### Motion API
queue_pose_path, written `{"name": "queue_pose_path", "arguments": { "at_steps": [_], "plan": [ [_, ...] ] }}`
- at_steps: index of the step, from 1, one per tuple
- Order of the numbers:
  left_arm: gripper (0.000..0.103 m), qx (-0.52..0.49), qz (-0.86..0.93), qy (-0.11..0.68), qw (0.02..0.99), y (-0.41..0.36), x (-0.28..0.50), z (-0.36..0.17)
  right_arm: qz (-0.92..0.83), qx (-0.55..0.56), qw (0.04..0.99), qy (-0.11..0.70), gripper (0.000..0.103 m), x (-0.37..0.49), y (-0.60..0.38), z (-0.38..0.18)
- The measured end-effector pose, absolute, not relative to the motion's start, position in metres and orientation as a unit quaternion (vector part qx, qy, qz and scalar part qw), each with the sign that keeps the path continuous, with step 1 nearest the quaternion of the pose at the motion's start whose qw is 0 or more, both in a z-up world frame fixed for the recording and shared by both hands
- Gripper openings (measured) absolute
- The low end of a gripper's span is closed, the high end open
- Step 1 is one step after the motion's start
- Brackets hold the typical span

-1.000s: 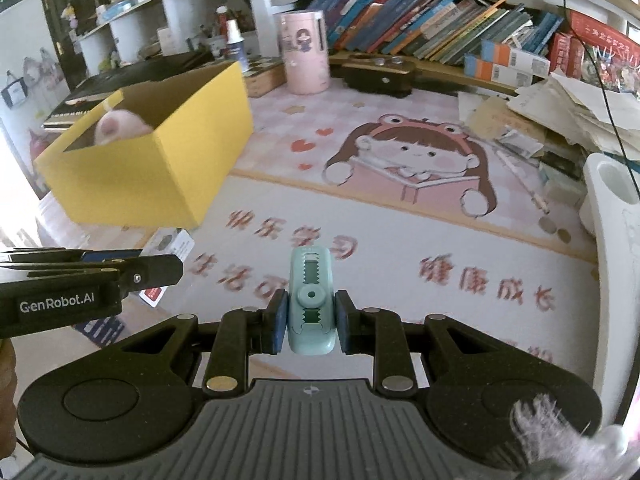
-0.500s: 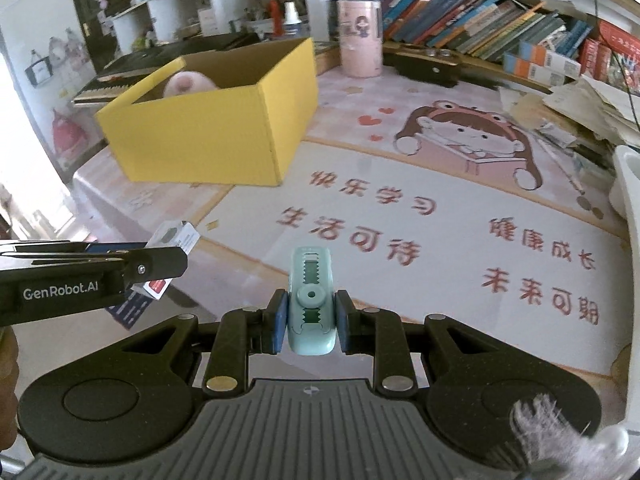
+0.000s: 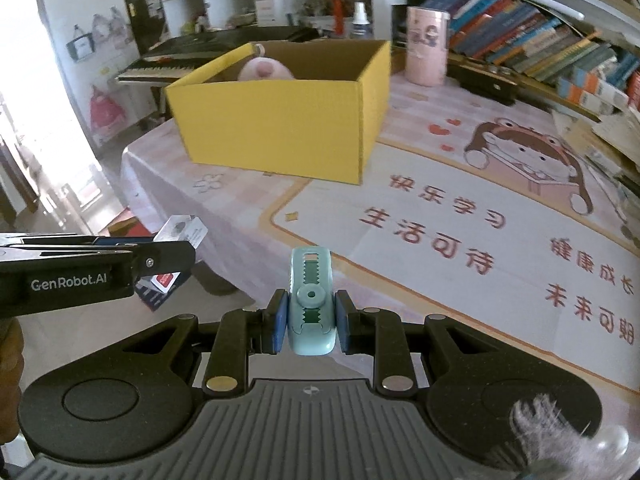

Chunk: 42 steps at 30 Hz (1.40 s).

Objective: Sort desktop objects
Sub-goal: 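Carry the card box and stapler toward the yellow box with both tools, then lower the card box and stapler into the yellow box and open both tools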

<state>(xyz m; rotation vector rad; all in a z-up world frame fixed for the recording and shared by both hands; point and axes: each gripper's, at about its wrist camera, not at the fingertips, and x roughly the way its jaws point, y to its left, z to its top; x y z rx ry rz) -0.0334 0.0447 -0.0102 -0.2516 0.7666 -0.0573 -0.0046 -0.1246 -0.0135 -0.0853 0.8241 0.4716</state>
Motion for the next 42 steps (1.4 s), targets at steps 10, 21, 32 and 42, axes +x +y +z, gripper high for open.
{"name": "queue_pose_path", "arguments": {
  "at_steps": [10, 21, 32, 42],
  "plan": [
    [0.028, -0.136, -0.011, 0.366, 0.921, 0.062, -0.04, -0.008, 0.248, -0.059, 0.882, 0.397, 0.023, -0.006, -0.103, -0.011],
    [0.028, -0.139, 0.001, 0.355, 0.924, 0.068, -0.026, 0.0, 0.268, -0.071, 0.88, 0.385, 0.023, 0.013, -0.09, -0.003],
    [0.028, -0.139, 0.038, 0.314, 0.938, 0.08, 0.018, 0.027, 0.304, -0.069, 0.89, 0.334, 0.023, 0.063, -0.081, 0.027],
    [0.028, -0.134, 0.051, 0.28, 0.949, 0.076, 0.076, 0.05, 0.335, -0.053, 0.898, 0.281, 0.023, 0.129, -0.077, 0.061]
  ]
}}
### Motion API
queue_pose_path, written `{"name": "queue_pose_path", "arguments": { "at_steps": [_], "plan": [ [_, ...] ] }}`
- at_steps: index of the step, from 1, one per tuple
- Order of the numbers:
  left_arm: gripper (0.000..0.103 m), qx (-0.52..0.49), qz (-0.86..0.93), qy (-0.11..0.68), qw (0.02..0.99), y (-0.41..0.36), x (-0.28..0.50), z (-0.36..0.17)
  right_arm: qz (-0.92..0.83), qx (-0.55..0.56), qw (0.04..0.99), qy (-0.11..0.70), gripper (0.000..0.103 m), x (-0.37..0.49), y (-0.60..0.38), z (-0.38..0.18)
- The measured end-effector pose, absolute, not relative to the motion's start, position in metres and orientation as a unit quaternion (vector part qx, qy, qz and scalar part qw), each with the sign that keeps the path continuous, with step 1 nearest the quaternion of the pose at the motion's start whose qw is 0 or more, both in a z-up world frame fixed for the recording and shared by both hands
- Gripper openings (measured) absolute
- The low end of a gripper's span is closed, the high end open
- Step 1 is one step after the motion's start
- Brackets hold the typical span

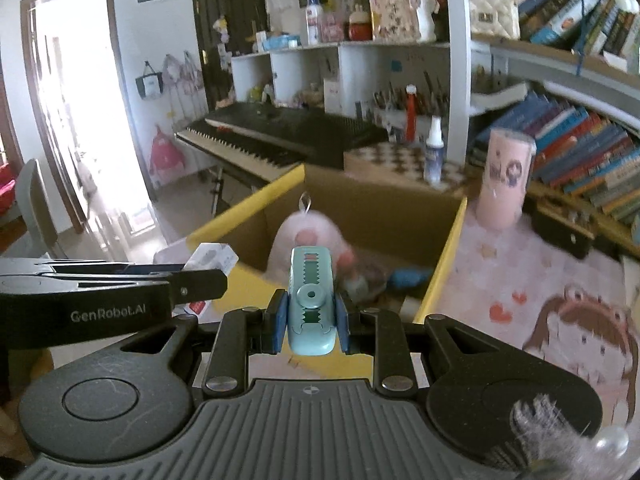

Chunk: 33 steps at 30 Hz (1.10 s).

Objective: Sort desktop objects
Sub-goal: 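Lower the card box and stapler into the yellow box and open both tools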

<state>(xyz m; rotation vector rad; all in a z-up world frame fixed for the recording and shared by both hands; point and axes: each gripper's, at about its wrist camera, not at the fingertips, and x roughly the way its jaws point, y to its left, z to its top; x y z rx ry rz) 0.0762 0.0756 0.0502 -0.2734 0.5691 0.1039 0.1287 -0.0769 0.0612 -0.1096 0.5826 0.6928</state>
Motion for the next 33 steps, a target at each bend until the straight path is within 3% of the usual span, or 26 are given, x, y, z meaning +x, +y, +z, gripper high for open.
{"name": "queue_pose_path", "arguments": {
  "at_steps": [12, 23, 33],
  "plan": [
    [0.028, -0.106, 0.059, 0.315, 0.941, 0.067, 0.153, 0.034, 0.348, -0.1, 0.885, 0.291, 0.023, 0.205, -0.067, 0.042],
    [0.028, -0.036, 0.06, 0.375, 0.924, 0.054, 0.179, 0.009, 0.382, -0.22, 0.843, 0.307, 0.023, 0.235, -0.051, 0.012],
    [0.03, 0.001, 0.064, 0.381, 0.922, 0.046, 0.181, 0.006, 0.416, -0.257, 0.808, 0.329, 0.023, 0.255, -0.04, 0.002]
  ]
}}
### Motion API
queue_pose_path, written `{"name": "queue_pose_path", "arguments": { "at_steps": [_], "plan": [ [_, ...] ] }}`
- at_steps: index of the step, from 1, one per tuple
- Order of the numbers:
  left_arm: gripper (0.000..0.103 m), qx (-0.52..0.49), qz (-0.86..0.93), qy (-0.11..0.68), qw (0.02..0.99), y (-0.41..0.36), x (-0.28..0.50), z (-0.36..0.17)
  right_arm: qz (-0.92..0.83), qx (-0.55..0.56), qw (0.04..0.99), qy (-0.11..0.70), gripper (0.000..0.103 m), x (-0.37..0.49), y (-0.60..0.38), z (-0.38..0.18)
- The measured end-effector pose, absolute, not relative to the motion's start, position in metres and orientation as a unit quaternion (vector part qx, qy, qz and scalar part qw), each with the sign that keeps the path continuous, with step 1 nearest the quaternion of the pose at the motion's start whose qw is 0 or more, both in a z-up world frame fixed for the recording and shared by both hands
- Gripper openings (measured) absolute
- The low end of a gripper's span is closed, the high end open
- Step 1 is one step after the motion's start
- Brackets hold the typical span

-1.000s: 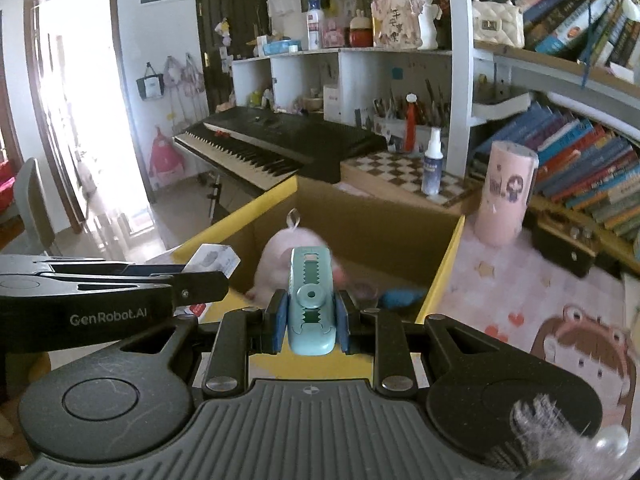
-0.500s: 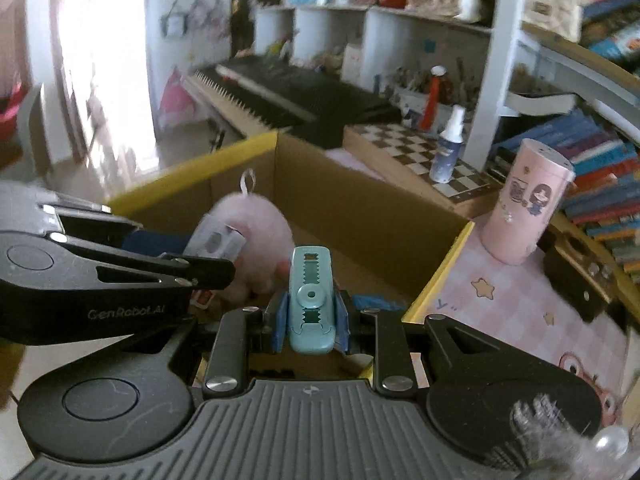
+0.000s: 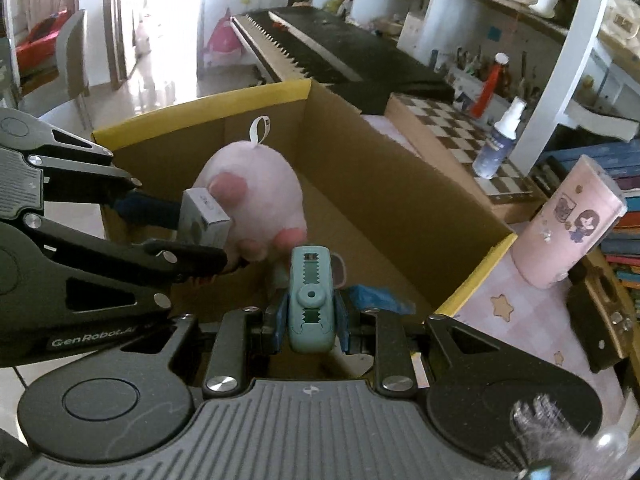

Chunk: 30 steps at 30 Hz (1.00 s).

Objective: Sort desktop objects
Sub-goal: 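Lower the card box and stapler into the yellow box and open both tools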

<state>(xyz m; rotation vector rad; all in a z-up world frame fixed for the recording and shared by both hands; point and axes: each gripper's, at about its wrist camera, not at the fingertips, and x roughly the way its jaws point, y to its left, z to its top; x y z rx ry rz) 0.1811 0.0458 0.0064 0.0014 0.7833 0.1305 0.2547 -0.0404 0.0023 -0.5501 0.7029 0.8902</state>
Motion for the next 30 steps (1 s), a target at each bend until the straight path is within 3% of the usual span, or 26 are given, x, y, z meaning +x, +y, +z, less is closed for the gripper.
{"name": "queue_pose_path", "arguments": {
  "at_steps": [5, 7, 13, 19, 30],
  "plan": [
    [0.041, 0.006, 0.076, 0.379, 0.922, 0.047, 0.182, 0.006, 0.417, -0.273, 0.801, 0.331, 0.023, 0.257, -0.037, 0.001],
    [0.053, 0.008, 0.088, 0.375, 0.923, 0.049, 0.18, 0.006, 0.416, -0.274, 0.802, 0.331, 0.023, 0.257, -0.037, 0.001],
    [0.078, 0.001, 0.103, 0.354, 0.929, 0.057, 0.168, 0.014, 0.408, -0.257, 0.813, 0.325, 0.025, 0.254, -0.042, 0.006],
    [0.089, -0.013, 0.096, 0.325, 0.941, 0.057, 0.15, 0.024, 0.381, -0.225, 0.84, 0.314, 0.03, 0.239, -0.055, 0.016],
    [0.099, 0.002, 0.073, 0.271, 0.96, 0.046, 0.104, 0.041, 0.304, -0.153, 0.899, 0.277, 0.04, 0.18, -0.091, 0.04]
  ]
}}
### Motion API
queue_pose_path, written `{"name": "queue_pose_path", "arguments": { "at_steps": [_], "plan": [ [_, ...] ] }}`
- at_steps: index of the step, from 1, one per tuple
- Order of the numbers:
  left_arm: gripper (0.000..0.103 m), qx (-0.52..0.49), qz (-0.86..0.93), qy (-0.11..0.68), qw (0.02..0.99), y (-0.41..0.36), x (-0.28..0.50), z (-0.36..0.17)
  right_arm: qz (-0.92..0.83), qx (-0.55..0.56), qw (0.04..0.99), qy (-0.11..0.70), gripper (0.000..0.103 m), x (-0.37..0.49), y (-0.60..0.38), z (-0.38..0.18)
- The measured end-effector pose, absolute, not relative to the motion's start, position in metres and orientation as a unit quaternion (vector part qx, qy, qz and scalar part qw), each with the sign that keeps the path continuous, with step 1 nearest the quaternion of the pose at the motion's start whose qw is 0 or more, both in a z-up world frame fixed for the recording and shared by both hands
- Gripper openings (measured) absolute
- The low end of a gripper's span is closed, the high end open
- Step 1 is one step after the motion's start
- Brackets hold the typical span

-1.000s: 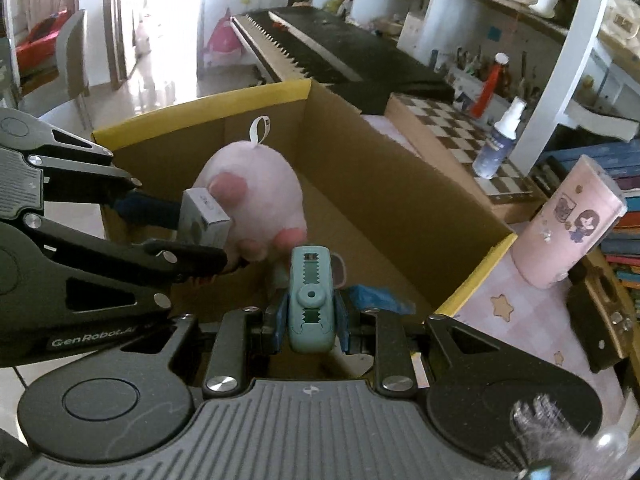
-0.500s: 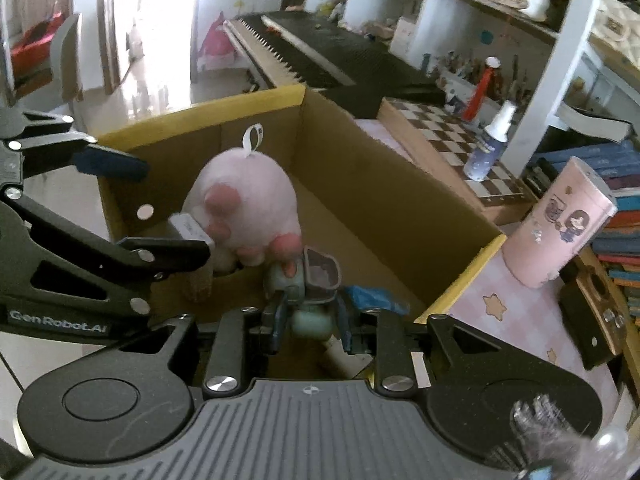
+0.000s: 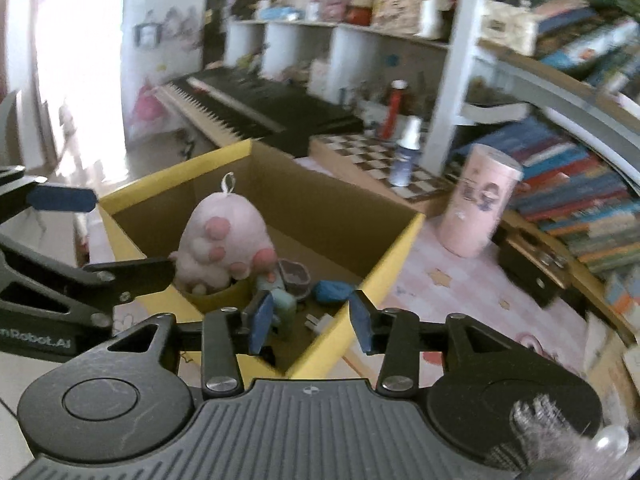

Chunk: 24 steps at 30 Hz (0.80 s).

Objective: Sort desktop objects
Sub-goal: 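Withdraw both open tools up and away from the yellow box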

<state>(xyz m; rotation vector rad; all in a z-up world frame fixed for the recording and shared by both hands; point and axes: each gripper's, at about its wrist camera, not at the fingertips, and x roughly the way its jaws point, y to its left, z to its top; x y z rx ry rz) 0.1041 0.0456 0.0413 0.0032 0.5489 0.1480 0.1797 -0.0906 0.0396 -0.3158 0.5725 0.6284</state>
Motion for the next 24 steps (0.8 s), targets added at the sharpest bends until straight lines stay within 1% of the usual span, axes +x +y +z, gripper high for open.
{"name": "queue_pose_path", "arguments": {
  "at_steps": [2, 6, 11, 13, 15, 17, 20, 23, 24],
  "plan": [
    [0.099, 0.006, 0.068, 0.268, 0.961, 0.044, 0.094, 0.041, 0.282, -0.139, 0.909, 0.275, 0.041, 0.169, -0.097, 0.04],
    [0.102, 0.009, 0.064, 0.269, 0.961, 0.041, 0.076, 0.039, 0.24, -0.11, 0.927, 0.267, 0.049, 0.144, -0.11, 0.039],
    [0.103, 0.003, 0.056, 0.275, 0.96, 0.04, 0.055, 0.036, 0.192, -0.073, 0.941, 0.268, 0.052, 0.109, -0.125, 0.034],
    [0.103, 0.006, 0.056, 0.274, 0.96, 0.039, 0.045, 0.034, 0.175, -0.063, 0.945, 0.27, 0.057, 0.095, -0.13, 0.031],
    [0.103, 0.003, 0.051, 0.272, 0.961, 0.039, 0.036, 0.032, 0.158, -0.056, 0.948, 0.271, 0.058, 0.08, -0.134, 0.027],
    [0.103, -0.002, 0.05, 0.27, 0.961, 0.039, 0.028, 0.031, 0.145, -0.047, 0.949, 0.274, 0.062, 0.067, -0.138, 0.024],
    [0.103, -0.003, 0.059, 0.264, 0.963, 0.036, 0.015, 0.027, 0.126, -0.031, 0.952, 0.279, 0.064, 0.048, -0.144, 0.019],
    [0.103, 0.007, 0.068, 0.26, 0.963, 0.032, 0.003, 0.024, 0.105, -0.02, 0.954, 0.28, 0.068, 0.03, -0.148, 0.013],
    [0.103, 0.01, 0.069, 0.26, 0.963, 0.03, 0.0, 0.023, 0.098, -0.017, 0.955, 0.279, 0.072, 0.024, -0.149, 0.012]
  ]
}}
